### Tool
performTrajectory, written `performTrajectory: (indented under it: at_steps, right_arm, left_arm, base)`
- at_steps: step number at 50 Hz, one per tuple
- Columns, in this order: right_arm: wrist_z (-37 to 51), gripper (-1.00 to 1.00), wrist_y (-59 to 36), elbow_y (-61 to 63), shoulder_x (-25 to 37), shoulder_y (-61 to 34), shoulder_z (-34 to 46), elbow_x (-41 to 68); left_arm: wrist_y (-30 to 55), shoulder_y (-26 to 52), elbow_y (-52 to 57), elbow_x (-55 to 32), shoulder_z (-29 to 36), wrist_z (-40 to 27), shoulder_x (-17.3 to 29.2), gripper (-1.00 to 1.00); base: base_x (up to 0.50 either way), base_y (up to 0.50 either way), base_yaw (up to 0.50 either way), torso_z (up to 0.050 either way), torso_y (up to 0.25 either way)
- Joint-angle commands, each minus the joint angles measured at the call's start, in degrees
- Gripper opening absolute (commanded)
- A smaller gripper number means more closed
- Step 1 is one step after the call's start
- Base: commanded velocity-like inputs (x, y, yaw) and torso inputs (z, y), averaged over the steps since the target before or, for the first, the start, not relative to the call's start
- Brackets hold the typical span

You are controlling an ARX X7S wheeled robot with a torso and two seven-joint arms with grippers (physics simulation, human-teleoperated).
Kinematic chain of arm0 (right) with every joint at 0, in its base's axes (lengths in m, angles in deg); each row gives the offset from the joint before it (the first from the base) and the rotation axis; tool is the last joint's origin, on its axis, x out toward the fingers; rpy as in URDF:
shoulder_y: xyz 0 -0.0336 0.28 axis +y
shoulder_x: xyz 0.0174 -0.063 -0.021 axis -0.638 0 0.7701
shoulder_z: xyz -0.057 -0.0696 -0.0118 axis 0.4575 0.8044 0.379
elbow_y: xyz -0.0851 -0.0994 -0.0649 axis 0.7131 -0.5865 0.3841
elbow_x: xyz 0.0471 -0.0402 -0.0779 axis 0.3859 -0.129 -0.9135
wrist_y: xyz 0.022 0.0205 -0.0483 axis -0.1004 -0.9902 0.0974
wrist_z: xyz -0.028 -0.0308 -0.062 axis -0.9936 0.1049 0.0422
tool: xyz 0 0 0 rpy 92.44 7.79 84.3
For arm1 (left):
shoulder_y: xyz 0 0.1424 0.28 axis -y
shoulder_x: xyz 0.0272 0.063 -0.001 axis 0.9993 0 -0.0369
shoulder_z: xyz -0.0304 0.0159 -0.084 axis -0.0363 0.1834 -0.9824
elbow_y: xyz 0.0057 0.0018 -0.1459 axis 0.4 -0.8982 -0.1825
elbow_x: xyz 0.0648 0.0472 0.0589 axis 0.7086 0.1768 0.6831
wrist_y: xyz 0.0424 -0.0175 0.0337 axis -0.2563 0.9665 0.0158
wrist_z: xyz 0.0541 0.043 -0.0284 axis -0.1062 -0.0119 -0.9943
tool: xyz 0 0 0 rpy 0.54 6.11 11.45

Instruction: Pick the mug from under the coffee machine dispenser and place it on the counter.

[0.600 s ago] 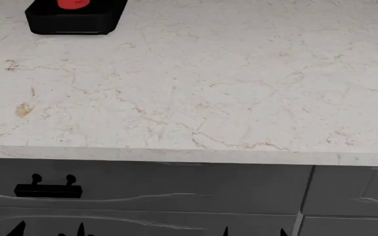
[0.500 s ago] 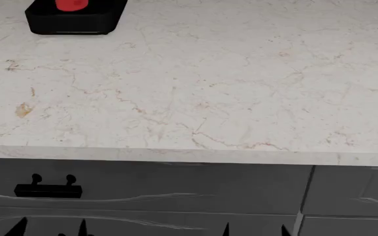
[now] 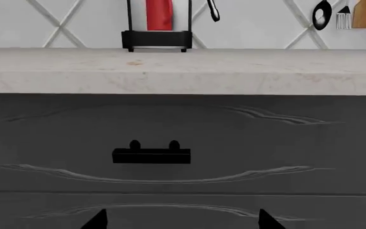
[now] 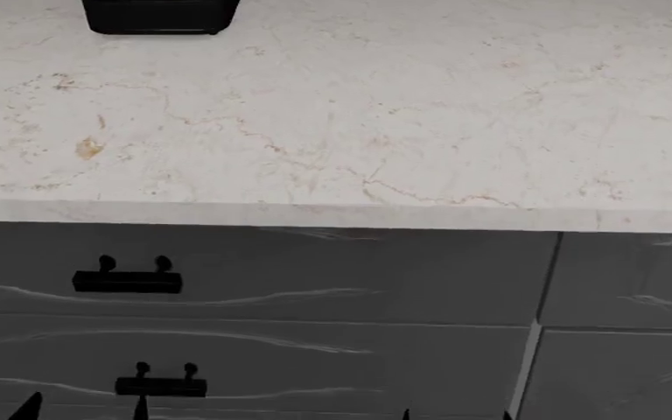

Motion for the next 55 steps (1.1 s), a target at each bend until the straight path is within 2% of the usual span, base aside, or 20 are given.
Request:
performTrajectory:
  at_steps: [1,14,21,22,23,27,30,33,38,42,47,50,51,53,55]
  right_arm:
    - [1.7,1.0,-0.9,0.7,1.1,0.4,1.3,0.2]
    - [2.2,1.0,0.8,0.2,2.1,0.2,2.3,1.1]
    - [2.5,1.0,-1.6,3.1,3.0,0.6,2.6,2.2]
    - [2.6,1.0,-2.0,3.9,3.1,0.8,2.5,2.3]
    - [2.9,1.0,-3.0,5.0,3.3,1.0,2.4,2.2]
    - [3.5,1.0,-9.7,10.9,4.0,0.7,2.1,3.4]
    - [4.2,1.0,-18.9,17.6,5.2,-0.8,2.3,3.3]
    - [4.4,1.0,-25.4,22.7,5.9,-2.6,1.8,4.3]
    - [4.8,1.0,-41.8,34.4,7.8,-9.8,1.3,6.0]
    - [4.7,1.0,-51.5,41.1,8.6,-15.7,0.7,7.2]
    - [3.2,1.0,-64.7,46.1,9.6,-25.2,-0.9,10.7]
    - [4.1,1.0,-72.8,47.9,11.4,-33.2,0.4,10.3]
    - [4.2,1.0,-73.5,48.3,11.8,-34.1,0.7,10.3]
    - [3.5,1.0,-77.4,49.0,11.7,-37.1,-0.2,11.3]
    - [2.7,1.0,-82.0,49.5,11.5,-42.4,-1.5,12.2]
  left_arm:
    - [0.2,0.0,0.0,-1.1,1.2,-1.2,1.1,1.0]
    - [0.0,0.0,0.2,-2.4,2.1,-1.7,2.0,1.0]
    - [1.2,-0.4,2.6,-1.3,3.8,-2.0,3.1,1.0]
    - [6.1,-0.6,4.8,-3.1,4.1,-0.6,3.8,1.0]
    - [5.6,-1.8,8.0,-2.9,3.6,-1.4,4.2,1.0]
    - [15.1,-2.9,18.5,-4.6,2.7,-2.0,6.2,1.0]
    - [28.7,0.4,25.1,-7.5,2.0,-2.3,7.7,1.0]
    - [35.9,3.7,30.2,-9.0,0.9,-3.5,8.4,1.0]
    - [53.5,14.3,39.9,-12.7,-2.1,-6.7,8.5,1.0]
    - [62.7,21.7,43.3,-14.6,-3.4,-8.4,7.9,1.0]
    - [78.8,35.1,45.9,-18.8,-8.5,-10.2,4.9,1.0]
    - [89.3,46.1,47.1,-20.3,-10.8,-11.6,3.2,1.0]
    - [90.2,47.4,47.2,-21.4,-11.1,-12.4,3.3,1.0]
    - [90.3,50.3,46.3,-30.7,-11.7,-19.5,5.5,1.0]
    - [90.3,54.4,41.6,-43.9,-12.2,-30.8,7.9,1.0]
  base:
    - [-0.48,0.31,0.0,0.0,0.0]
    - [-0.09,0.5,0.0,0.002,0.0]
    - [0.0,0.0,0.0,0.049,0.012]
    - [0.0,0.0,0.0,0.05,0.012]
    - [0.0,0.0,0.0,0.05,0.008]
    - [0.0,0.0,0.0,0.05,0.002]
    - [0.0,0.0,0.0,0.05,0.003]
    - [0.0,0.0,0.0,0.0,0.0]
    - [0.0,0.0,0.0,0.0,0.0]
    - [0.0,0.0,0.0,0.0,0.0]
    - [0.0,0.0,0.0,0.0,0.0]
    - [0.0,0.0,0.0,0.0,0.0]
    - [0.0,0.0,0.0,0.0,0.0]
    - [0.0,0.0,0.0,0.0,0.0]
    - [0.0,0.0,0.0,0.0,0.0]
